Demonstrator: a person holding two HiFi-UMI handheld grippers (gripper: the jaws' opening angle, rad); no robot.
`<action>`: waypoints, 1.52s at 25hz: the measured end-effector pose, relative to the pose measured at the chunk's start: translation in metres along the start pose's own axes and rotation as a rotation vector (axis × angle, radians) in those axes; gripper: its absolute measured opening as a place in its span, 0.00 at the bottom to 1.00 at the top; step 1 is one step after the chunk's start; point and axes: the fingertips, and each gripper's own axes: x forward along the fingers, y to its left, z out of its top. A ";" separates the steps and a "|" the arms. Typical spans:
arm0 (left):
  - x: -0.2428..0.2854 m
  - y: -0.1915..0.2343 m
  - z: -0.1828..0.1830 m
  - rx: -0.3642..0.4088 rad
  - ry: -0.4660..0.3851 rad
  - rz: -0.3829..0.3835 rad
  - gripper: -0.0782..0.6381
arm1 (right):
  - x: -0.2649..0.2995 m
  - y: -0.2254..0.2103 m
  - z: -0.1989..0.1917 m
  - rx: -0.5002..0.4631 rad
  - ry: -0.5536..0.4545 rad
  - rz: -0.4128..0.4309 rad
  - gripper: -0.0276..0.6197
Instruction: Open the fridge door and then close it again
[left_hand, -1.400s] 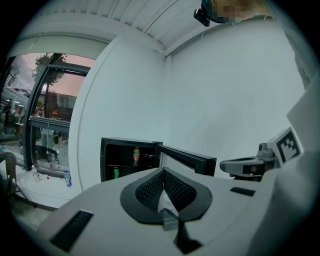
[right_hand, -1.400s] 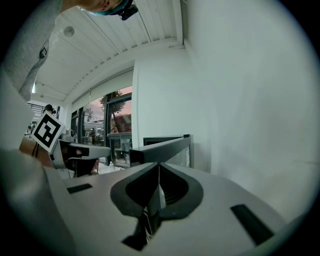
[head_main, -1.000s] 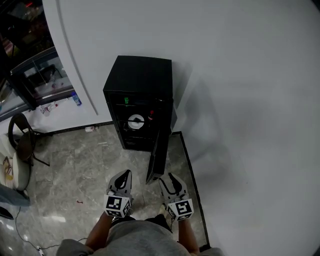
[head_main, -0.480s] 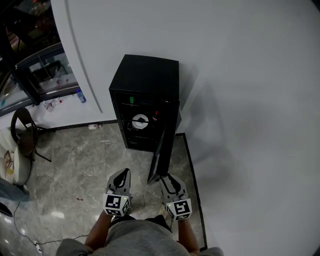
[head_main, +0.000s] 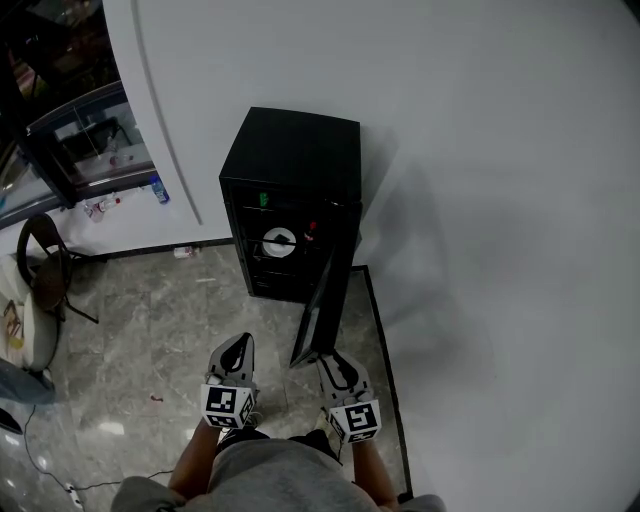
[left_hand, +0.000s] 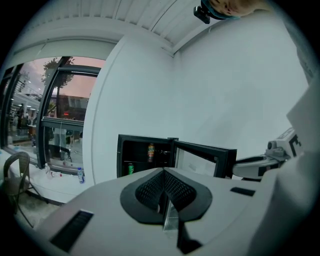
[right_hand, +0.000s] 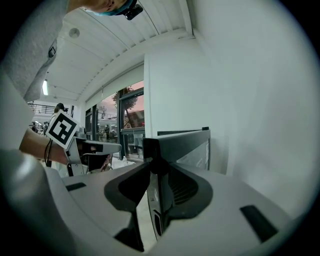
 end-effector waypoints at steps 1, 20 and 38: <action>0.001 0.003 0.000 0.001 0.001 -0.002 0.12 | 0.002 0.002 0.000 0.000 0.001 -0.002 0.25; 0.001 0.060 0.015 0.042 -0.009 -0.081 0.12 | 0.044 0.039 0.005 0.030 0.023 -0.153 0.24; -0.010 0.130 0.017 0.053 -0.005 -0.149 0.12 | 0.102 0.074 0.017 0.043 0.008 -0.277 0.24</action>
